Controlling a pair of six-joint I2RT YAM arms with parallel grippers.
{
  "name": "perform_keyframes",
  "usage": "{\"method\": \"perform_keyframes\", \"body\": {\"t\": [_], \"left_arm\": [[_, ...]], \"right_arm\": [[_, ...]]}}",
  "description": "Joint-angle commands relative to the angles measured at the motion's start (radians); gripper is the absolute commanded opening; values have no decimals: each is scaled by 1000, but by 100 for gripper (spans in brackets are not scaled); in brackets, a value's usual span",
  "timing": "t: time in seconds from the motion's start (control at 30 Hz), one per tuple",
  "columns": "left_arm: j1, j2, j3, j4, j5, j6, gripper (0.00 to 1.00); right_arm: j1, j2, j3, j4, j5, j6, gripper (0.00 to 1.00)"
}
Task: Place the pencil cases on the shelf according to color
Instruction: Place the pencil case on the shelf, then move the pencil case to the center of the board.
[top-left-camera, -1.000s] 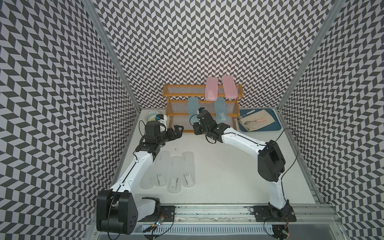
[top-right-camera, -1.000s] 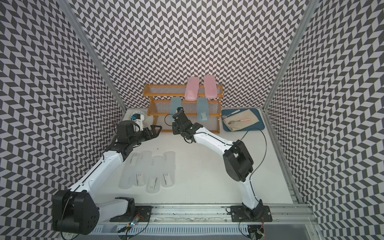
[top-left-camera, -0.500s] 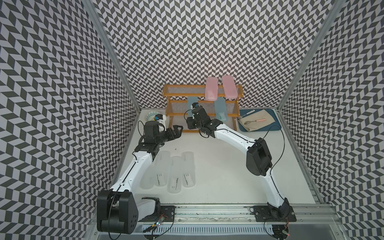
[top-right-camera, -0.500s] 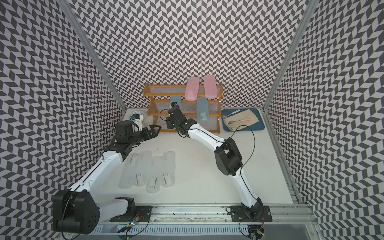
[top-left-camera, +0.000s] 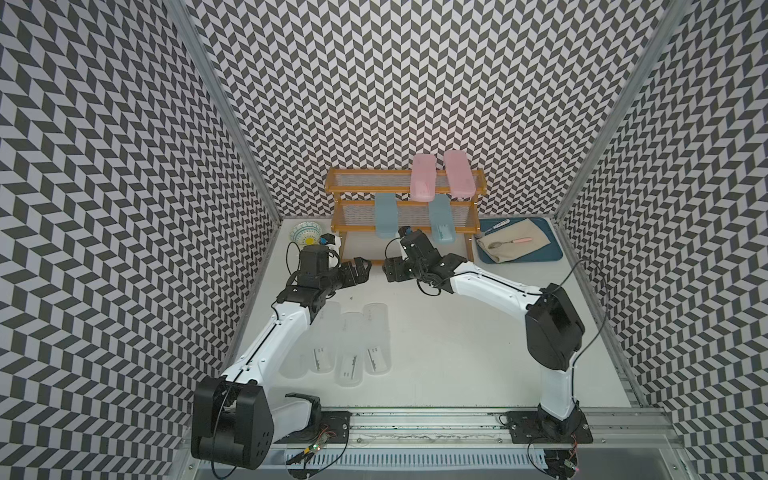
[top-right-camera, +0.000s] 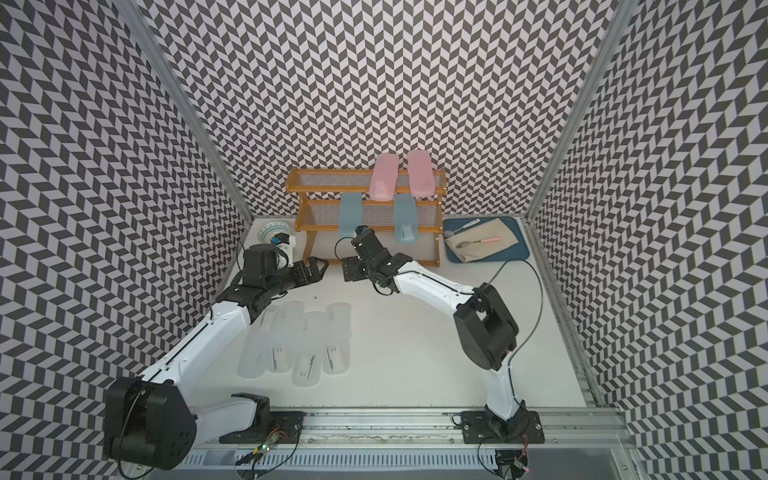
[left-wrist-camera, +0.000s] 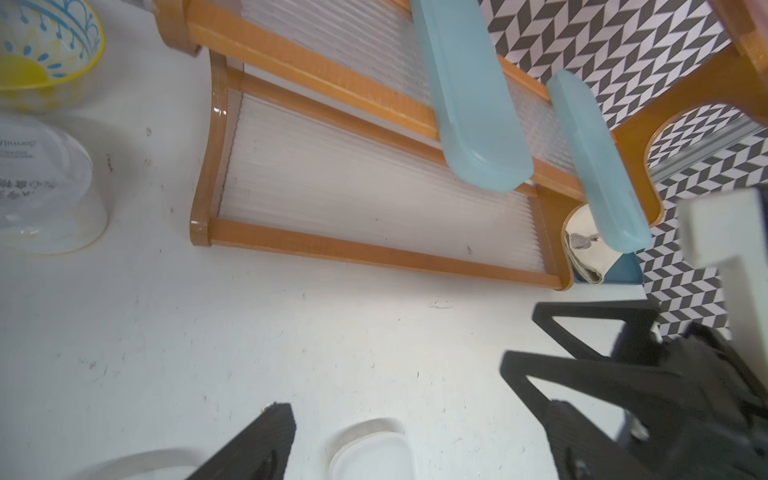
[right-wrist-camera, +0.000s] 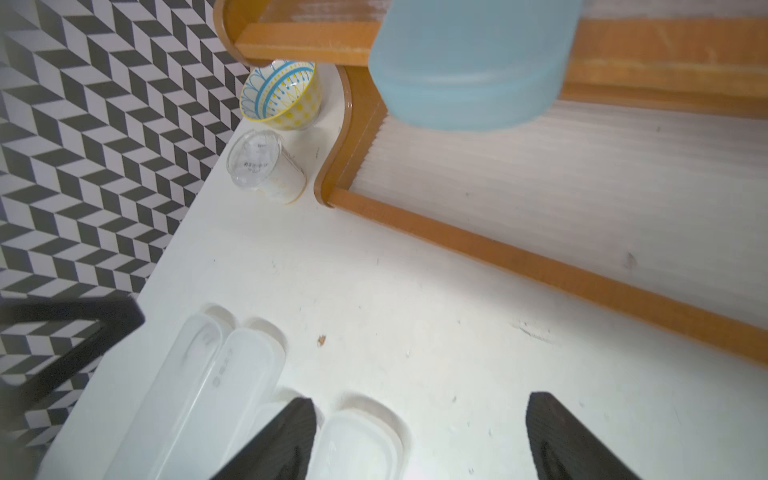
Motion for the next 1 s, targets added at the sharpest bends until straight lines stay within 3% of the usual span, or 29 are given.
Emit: {"method": "perform_keyframes", "body": {"t": [0.0,0.13,0.3,0.5,0.7,0.97], "left_arm": [[-39,-93,-96,-50,-81,-44,99],[-84,-164,-219,-16,-119,-144,99],[-84,-175,-311,-3,-178,-219,99],[-82,-253,-359,50,-327,-296,99],[-43,-258,-320,-3,-434,-293,99],[71,-219,-356,10,-371,-299,99]], "right_arm": [[27,-103,-160,89,-17,36,87],[68,-151,-318,116,-43,105,91],[169,-142,-395,149,-27,194,95],[286,-35,-309,136,8,278,99],[330,95,-192,66,36,285,99],[337,176,-129,-48,114,286,100]]}}
